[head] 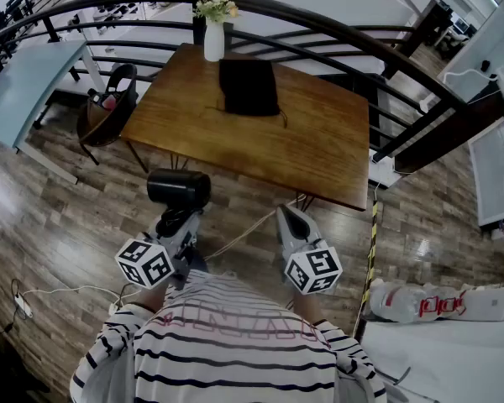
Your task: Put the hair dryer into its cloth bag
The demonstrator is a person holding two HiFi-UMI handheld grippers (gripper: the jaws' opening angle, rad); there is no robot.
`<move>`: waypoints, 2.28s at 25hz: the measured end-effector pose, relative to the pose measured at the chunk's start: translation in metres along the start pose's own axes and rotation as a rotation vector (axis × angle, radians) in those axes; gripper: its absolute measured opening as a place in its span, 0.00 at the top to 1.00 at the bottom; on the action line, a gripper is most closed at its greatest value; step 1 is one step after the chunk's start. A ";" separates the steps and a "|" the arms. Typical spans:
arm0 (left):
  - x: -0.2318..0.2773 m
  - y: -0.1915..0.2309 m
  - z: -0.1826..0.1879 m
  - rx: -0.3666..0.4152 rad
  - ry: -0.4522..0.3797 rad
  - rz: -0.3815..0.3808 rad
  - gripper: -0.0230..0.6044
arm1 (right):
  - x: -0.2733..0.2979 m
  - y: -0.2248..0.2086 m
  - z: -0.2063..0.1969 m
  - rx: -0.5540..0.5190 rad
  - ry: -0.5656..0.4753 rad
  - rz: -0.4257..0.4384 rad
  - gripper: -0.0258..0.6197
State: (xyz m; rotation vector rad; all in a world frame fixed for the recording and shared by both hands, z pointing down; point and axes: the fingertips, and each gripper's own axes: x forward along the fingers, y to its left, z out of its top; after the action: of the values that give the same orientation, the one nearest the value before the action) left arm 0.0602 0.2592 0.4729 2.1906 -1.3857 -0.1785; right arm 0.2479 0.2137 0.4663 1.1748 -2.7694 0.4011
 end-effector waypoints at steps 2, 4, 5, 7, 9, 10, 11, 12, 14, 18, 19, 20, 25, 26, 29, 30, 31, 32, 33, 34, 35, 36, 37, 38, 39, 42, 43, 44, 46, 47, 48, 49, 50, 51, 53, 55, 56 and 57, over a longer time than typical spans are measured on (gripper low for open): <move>0.002 0.000 -0.002 0.001 0.004 -0.002 0.72 | 0.001 0.000 -0.001 0.020 -0.008 0.016 0.96; 0.003 0.000 -0.004 0.002 0.007 -0.001 0.72 | 0.001 0.000 0.001 0.044 -0.028 0.037 0.96; 0.004 0.000 -0.004 0.001 0.008 0.000 0.72 | 0.002 0.001 0.002 0.050 -0.042 0.048 0.96; 0.004 0.000 -0.003 0.000 0.008 0.004 0.72 | 0.002 0.001 0.006 0.039 -0.064 0.063 0.96; 0.005 0.000 -0.002 0.000 0.009 0.011 0.72 | 0.004 0.000 0.010 0.026 -0.075 0.068 0.96; 0.005 0.002 -0.002 0.001 0.010 0.015 0.72 | 0.006 0.000 0.011 0.024 -0.079 0.069 0.96; 0.005 0.004 -0.001 0.001 0.011 0.018 0.72 | 0.008 0.000 0.011 0.024 -0.081 0.069 0.96; 0.004 0.006 0.000 0.002 0.012 0.020 0.72 | 0.011 0.001 0.012 0.023 -0.082 0.070 0.96; 0.005 0.013 0.004 0.006 0.013 0.022 0.72 | 0.017 0.002 0.013 0.020 -0.082 0.073 0.96; 0.012 0.033 0.012 -0.001 0.015 0.020 0.72 | 0.032 -0.001 0.015 0.017 -0.085 0.058 0.96; 0.016 0.038 0.014 -0.005 0.017 0.018 0.72 | 0.036 -0.003 0.016 0.017 -0.089 0.050 0.96; 0.020 0.044 0.018 -0.008 0.019 0.013 0.72 | 0.042 -0.006 0.017 0.017 -0.093 0.041 0.96; 0.050 0.075 0.047 0.004 0.057 -0.042 0.72 | 0.083 -0.011 0.031 0.020 -0.105 -0.009 0.96; 0.057 0.082 0.054 0.007 0.069 -0.055 0.72 | 0.093 -0.012 0.035 0.020 -0.109 -0.017 0.96; 0.076 0.105 0.074 0.014 0.100 -0.085 0.72 | 0.124 -0.013 0.048 0.024 -0.113 -0.043 0.94; 0.082 0.113 0.081 0.016 0.107 -0.093 0.72 | 0.133 -0.014 0.051 0.024 -0.113 -0.052 0.93; 0.088 0.120 0.088 0.017 0.114 -0.103 0.72 | 0.142 -0.014 0.055 0.024 -0.114 -0.062 0.92; 0.093 0.127 0.094 0.018 0.119 -0.114 0.72 | 0.151 -0.015 0.059 0.022 -0.117 -0.072 0.92; 0.099 0.133 0.102 0.019 0.124 -0.127 0.72 | 0.160 -0.016 0.062 0.019 -0.120 -0.082 0.91; 0.104 0.140 0.109 0.022 0.128 -0.140 0.72 | 0.170 -0.017 0.065 0.015 -0.122 -0.092 0.90; 0.109 0.147 0.115 0.025 0.133 -0.151 0.72 | 0.180 -0.018 0.067 0.012 -0.122 -0.102 0.90; 0.114 0.156 0.121 0.029 0.139 -0.161 0.72 | 0.190 -0.019 0.069 0.011 -0.122 -0.113 0.89; 0.118 0.165 0.127 0.031 0.148 -0.170 0.72 | 0.201 -0.019 0.070 0.010 -0.121 -0.124 0.89; 0.122 0.175 0.132 0.034 0.158 -0.180 0.72 | 0.210 -0.020 0.071 0.012 -0.119 -0.138 0.89; 0.126 0.184 0.137 0.037 0.170 -0.189 0.72 | 0.219 -0.020 0.072 0.015 -0.118 -0.153 0.88; 0.138 0.210 0.155 0.053 0.201 -0.214 0.72 | 0.244 -0.021 0.077 0.028 -0.121 -0.197 0.88; 0.143 0.218 0.162 0.058 0.209 -0.220 0.72 | 0.251 -0.021 0.079 0.033 -0.124 -0.209 0.88; 0.147 0.225 0.167 0.060 0.217 -0.227 0.72 | 0.259 -0.021 0.080 0.037 -0.125 -0.221 0.87; 0.155 0.237 0.175 0.060 0.234 -0.245 0.72 | 0.270 -0.022 0.082 0.043 -0.127 -0.247 0.87; 0.159 0.242 0.177 0.061 0.243 -0.255 0.72 | 0.275 -0.023 0.081 0.045 -0.128 -0.260 0.87; 0.163 0.247 0.178 0.064 0.253 -0.266 0.72 | 0.279 -0.023 0.081 0.048 -0.128 -0.273 0.87; 0.167 0.252 0.178 0.069 0.262 -0.274 0.72 | 0.283 -0.024 0.080 0.051 -0.127 -0.284 0.87; 0.171 0.256 0.178 0.072 0.271 -0.280 0.72 | 0.287 -0.025 0.079 0.054 -0.124 -0.293 0.86; 0.175 0.259 0.178 0.071 0.277 -0.284 0.72 | 0.289 -0.026 0.078 0.056 -0.119 -0.300 0.86; 0.182 0.261 0.176 0.054 0.281 -0.291 0.72 | 0.292 -0.030 0.075 0.052 -0.103 -0.307 0.86; 0.188 0.261 0.175 0.038 0.280 -0.294 0.72 | 0.295 -0.036 0.074 0.039 -0.081 -0.307 0.85; 0.191 0.261 0.175 0.034 0.281 -0.295 0.72 | 0.296 -0.041 0.074 0.030 -0.069 -0.306 0.85; 0.194 0.260 0.175 0.034 0.282 -0.296 0.72 | 0.299 -0.046 0.075 0.020 -0.057 -0.303 0.84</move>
State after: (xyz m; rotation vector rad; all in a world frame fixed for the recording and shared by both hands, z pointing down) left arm -0.1252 -0.0592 0.4885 2.3345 -0.9168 0.0474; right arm 0.0741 -0.0444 0.4635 1.6023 -2.5764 0.3682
